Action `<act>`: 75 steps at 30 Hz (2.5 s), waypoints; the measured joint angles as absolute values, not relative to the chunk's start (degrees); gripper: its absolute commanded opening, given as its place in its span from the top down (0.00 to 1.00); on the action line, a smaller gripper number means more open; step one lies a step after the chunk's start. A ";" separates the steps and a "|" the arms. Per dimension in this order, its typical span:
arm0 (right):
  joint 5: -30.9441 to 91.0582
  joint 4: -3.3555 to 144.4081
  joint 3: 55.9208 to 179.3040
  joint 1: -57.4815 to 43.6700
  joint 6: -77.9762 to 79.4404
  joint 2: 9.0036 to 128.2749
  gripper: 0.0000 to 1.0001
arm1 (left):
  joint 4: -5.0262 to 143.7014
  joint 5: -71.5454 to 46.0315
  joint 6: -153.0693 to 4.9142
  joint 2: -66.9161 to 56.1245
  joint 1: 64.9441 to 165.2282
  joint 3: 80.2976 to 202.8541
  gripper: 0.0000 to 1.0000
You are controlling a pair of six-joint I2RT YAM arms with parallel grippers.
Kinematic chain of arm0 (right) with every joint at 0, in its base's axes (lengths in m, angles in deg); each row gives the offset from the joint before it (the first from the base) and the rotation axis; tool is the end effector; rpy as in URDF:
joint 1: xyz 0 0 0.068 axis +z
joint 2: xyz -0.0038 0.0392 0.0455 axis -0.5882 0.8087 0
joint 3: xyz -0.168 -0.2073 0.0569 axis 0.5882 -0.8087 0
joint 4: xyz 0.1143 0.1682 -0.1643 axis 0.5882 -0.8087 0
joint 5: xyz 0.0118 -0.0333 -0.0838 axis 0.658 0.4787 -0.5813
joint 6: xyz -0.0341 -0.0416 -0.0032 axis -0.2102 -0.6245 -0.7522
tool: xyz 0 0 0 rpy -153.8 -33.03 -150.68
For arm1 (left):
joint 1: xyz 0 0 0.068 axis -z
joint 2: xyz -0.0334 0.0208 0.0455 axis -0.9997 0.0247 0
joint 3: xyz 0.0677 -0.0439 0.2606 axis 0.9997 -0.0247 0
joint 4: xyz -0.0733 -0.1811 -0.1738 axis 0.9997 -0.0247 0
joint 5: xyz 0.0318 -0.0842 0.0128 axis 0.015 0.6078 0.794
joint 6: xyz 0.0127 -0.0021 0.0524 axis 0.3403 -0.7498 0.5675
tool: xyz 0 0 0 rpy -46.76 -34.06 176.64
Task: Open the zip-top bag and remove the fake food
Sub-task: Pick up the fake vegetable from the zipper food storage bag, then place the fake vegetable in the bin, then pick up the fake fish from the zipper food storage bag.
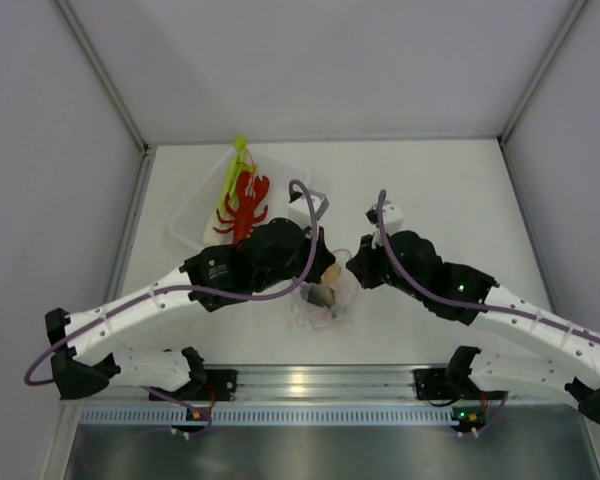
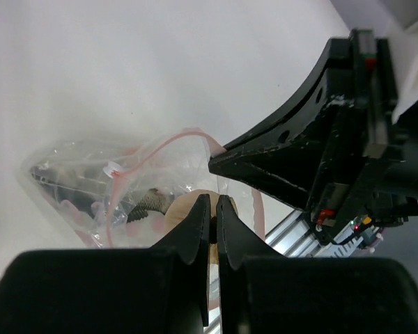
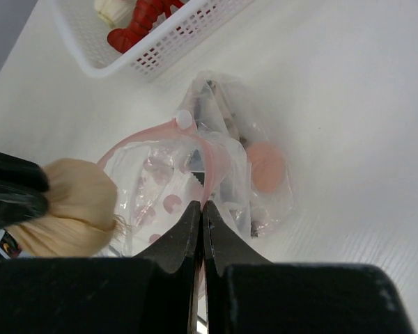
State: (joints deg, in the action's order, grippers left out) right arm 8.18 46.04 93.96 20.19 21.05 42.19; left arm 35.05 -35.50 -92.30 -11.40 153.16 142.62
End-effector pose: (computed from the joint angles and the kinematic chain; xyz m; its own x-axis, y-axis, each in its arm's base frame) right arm 0.1244 0.1703 0.3270 -0.5424 -0.0158 -0.8399 -0.4913 0.8170 0.3019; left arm 0.1211 -0.2337 0.3852 -0.5647 0.0671 -0.8226 0.5755 0.7464 -0.3342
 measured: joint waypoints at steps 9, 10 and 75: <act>9.55 48.20 91.74 19.56 22.43 45.60 1.00 | 34.13 -48.46 -92.30 -18.59 153.16 143.95 1.00; 9.71 48.42 91.19 19.56 22.56 45.60 1.00 | 34.09 -50.73 -92.30 -19.37 153.14 143.95 1.00; 9.12 48.84 89.20 19.41 28.03 38.23 1.00 | 44.14 -23.28 -100.67 -23.90 146.69 128.17 0.02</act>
State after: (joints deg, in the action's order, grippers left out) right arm 9.12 48.84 89.20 19.41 28.03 38.23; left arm 44.14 -23.28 -100.67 -23.90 146.69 128.17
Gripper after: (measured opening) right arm 0.005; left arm 0.982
